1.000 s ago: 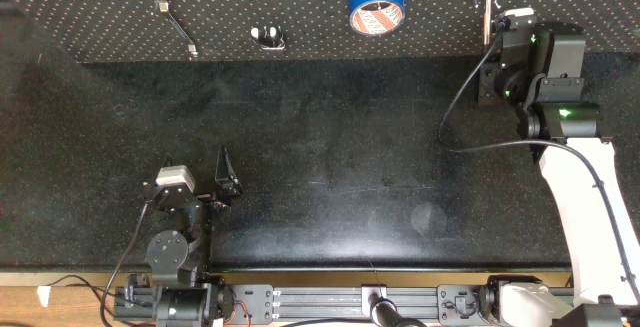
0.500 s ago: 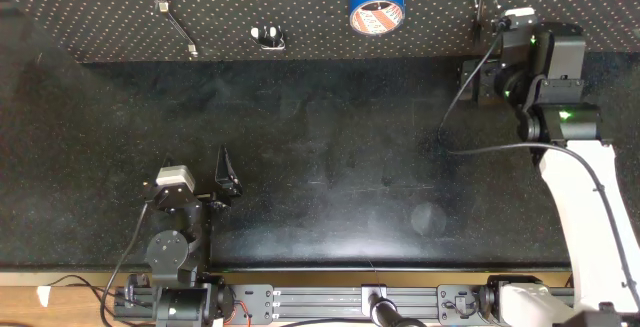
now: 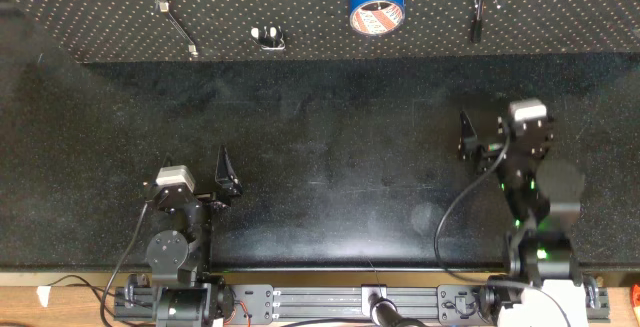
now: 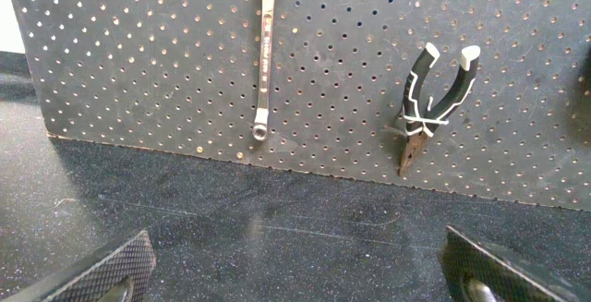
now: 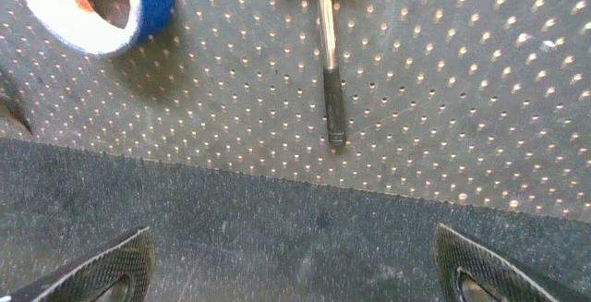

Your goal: Place Tools Onto Pegboard

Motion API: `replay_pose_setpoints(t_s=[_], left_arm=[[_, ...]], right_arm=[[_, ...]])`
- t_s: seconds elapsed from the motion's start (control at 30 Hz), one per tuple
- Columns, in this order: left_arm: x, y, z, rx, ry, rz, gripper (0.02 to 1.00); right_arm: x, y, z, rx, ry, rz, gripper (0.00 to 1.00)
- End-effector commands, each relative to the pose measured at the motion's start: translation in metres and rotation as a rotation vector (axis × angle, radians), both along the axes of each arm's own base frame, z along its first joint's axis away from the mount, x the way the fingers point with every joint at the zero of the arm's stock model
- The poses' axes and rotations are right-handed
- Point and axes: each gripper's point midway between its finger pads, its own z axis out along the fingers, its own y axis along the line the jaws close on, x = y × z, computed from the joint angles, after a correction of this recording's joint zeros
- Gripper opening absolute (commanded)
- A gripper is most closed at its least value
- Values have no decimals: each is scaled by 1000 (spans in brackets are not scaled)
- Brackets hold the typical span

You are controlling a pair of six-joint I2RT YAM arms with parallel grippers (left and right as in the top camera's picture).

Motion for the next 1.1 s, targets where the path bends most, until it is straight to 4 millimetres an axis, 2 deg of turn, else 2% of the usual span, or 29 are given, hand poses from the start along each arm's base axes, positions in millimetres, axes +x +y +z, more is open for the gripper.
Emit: replay_pose_setpoints(t_s=[0.03,0.17,0.37,0.53,0.6,1.1], left_arm=[[0,-2,-1,12,2,-13,996],[0,-2,-1,12,2,-12,996],[0,-2,-1,12,2,-13,996],[0,-2,-1,12,2,-12,996],[0,-2,-1,12,2,-13,996],[0,-2,-1,12,2,-13,996]], right_arm=[[-21,2,-5,46,-107,-6,976],[-38,2,2,85,-232,-5,976],[-46,5,-2,106,-241,4,976],[-56,-2,-39,162,-89,-58,976],[-58,-4,-32,157,-119,-70,976],[-58,-1,-33,156,-118,-63,976]])
